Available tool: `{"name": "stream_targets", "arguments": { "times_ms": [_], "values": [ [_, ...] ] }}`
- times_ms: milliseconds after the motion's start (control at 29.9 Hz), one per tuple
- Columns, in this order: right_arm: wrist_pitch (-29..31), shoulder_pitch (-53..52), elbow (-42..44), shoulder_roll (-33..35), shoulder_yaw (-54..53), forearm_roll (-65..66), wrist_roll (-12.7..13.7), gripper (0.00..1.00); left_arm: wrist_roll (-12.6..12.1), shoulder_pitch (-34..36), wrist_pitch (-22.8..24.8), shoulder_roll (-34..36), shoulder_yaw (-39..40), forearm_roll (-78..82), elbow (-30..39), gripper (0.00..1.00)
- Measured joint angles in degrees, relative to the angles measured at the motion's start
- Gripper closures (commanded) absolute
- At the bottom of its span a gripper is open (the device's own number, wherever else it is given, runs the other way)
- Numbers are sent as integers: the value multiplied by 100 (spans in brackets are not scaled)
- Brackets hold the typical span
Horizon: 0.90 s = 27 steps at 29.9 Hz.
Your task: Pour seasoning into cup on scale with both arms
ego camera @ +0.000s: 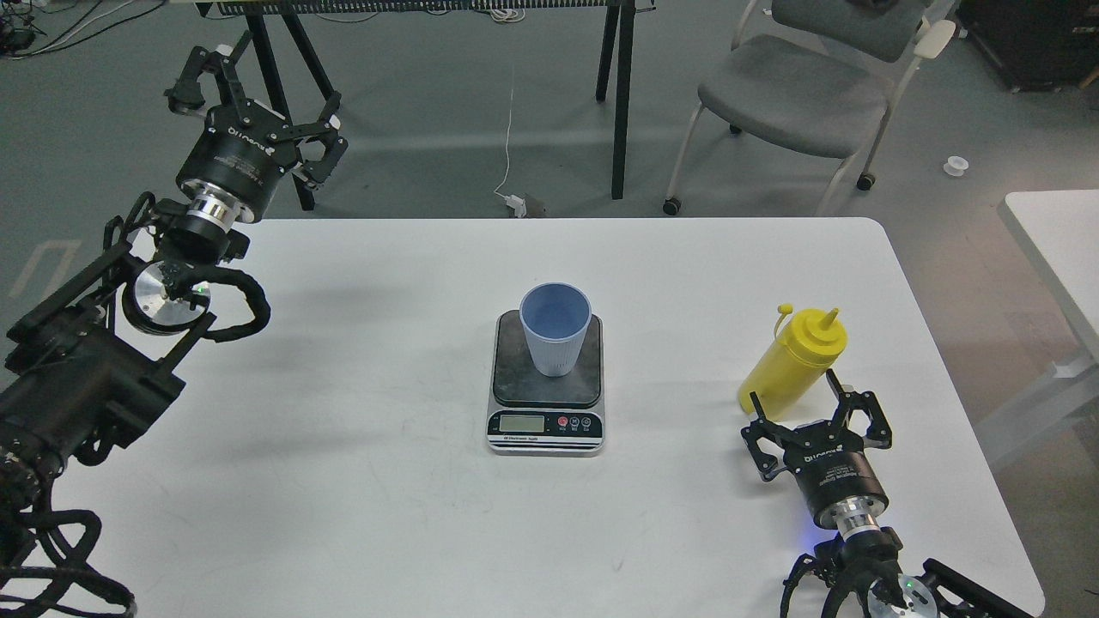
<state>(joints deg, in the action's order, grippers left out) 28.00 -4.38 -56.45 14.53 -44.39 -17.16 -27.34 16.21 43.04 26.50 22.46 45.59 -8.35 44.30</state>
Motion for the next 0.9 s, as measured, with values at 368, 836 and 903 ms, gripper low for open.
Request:
{"name": "stream_targets", "arguments": {
  "times_ms": [368, 836, 903],
  "values": [
    [0, 746, -998, 1115, 47, 570, 11, 1, 19, -23, 7, -30, 15, 0, 0, 1],
    [0, -1031, 411, 2653, -853, 777, 27, 1, 41, -465, 97, -81, 567, -89, -37, 1],
    [0, -1587, 905, 2565, -815, 781, 105, 1, 41, -610, 100, -116, 744, -90, -30, 1]
  ]
}}
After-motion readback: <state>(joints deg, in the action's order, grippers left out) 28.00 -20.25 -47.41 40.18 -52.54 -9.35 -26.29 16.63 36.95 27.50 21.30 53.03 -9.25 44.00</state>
